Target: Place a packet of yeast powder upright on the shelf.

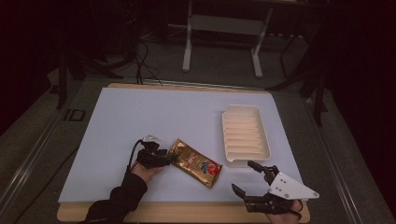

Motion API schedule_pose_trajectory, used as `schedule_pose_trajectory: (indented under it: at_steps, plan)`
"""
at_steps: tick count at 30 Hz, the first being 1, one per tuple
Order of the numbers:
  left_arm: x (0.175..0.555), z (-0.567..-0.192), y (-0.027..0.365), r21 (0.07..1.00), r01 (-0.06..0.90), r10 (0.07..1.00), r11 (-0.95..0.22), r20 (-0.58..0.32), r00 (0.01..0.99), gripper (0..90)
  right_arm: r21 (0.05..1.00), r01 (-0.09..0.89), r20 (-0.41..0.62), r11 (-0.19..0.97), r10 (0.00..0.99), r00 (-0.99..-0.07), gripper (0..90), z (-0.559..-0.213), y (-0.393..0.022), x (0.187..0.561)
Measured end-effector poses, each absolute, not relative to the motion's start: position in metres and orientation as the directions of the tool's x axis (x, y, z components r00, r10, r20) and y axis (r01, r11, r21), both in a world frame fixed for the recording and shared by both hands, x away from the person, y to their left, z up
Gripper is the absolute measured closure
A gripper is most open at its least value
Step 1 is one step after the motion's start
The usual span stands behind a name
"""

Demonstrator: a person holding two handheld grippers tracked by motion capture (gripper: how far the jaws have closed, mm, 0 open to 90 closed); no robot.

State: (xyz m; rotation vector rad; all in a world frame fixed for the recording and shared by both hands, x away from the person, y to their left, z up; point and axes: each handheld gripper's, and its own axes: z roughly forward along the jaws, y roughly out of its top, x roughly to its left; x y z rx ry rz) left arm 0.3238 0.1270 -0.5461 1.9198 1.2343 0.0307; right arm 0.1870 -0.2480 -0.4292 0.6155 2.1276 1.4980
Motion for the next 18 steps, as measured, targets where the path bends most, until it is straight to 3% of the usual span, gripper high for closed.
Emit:
schedule_pose_trajectory:
  at_steps: [3, 6, 11, 16, 18]
  plan:
    - [0.324, -0.547, 0.127, 0.647, 0.745, 0.755, -0.160, -0.406, 0.514, 43.0, 0.947, 0.095, -0.114, 0.306, 0.599, -0.793, 17.8, -0.429, -0.248, 0.187]
    - [0.325, -0.548, 0.126, 0.629, 0.761, 0.730, -0.156, -0.445, 0.518, 48.2, 0.948, 0.094, -0.115, 0.306, 0.599, -0.792, 17.8, -0.429, -0.248, 0.187]
    - [0.320, -0.548, 0.120, 0.637, 0.745, 0.728, -0.198, -0.414, 0.547, 58.9, 0.948, 0.092, -0.116, 0.305, 0.599, -0.792, 17.9, -0.429, -0.248, 0.187]
    - [0.317, -0.546, 0.116, 0.650, 0.722, 0.734, -0.237, -0.367, 0.571, 83.4, 0.947, 0.095, -0.114, 0.306, 0.600, -0.792, 19.1, -0.429, -0.249, 0.187]
    - [0.317, -0.544, 0.115, 0.651, 0.715, 0.737, -0.253, -0.349, 0.579, 88.8, 0.947, 0.097, -0.113, 0.307, 0.600, -0.792, 19.2, -0.429, -0.249, 0.187]
